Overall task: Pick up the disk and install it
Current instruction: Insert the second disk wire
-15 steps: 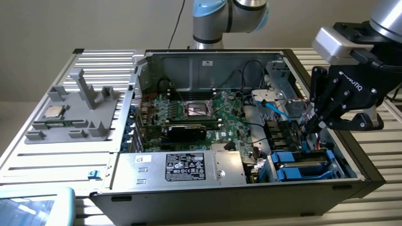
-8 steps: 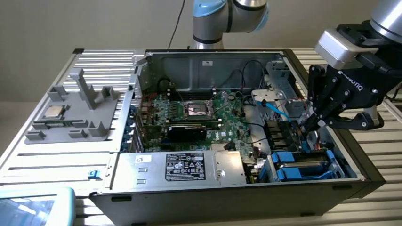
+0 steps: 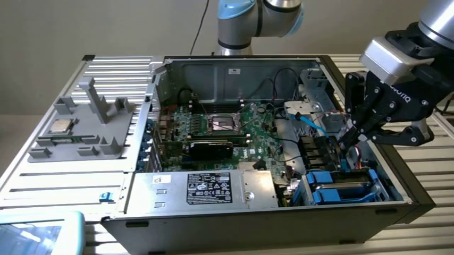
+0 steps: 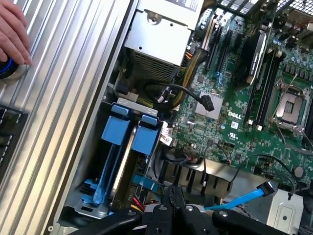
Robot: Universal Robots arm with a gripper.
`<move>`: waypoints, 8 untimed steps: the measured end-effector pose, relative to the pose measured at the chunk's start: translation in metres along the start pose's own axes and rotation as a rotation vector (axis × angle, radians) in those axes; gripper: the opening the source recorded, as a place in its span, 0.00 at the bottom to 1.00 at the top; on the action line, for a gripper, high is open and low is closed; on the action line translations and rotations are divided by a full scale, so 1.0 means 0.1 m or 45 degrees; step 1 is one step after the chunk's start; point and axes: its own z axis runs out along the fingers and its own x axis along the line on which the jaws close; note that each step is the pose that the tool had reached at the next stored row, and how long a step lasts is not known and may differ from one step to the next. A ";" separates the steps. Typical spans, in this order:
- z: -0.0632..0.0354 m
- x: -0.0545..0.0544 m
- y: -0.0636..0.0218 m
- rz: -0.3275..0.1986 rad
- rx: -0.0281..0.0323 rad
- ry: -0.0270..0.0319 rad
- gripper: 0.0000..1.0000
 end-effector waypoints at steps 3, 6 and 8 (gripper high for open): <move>0.000 0.00 0.000 -0.052 -0.0006 -0.0120 0.11; -0.001 0.00 0.000 -0.106 -0.0018 -0.0227 0.11; 0.000 0.00 0.000 -0.146 -0.0042 -0.0272 0.11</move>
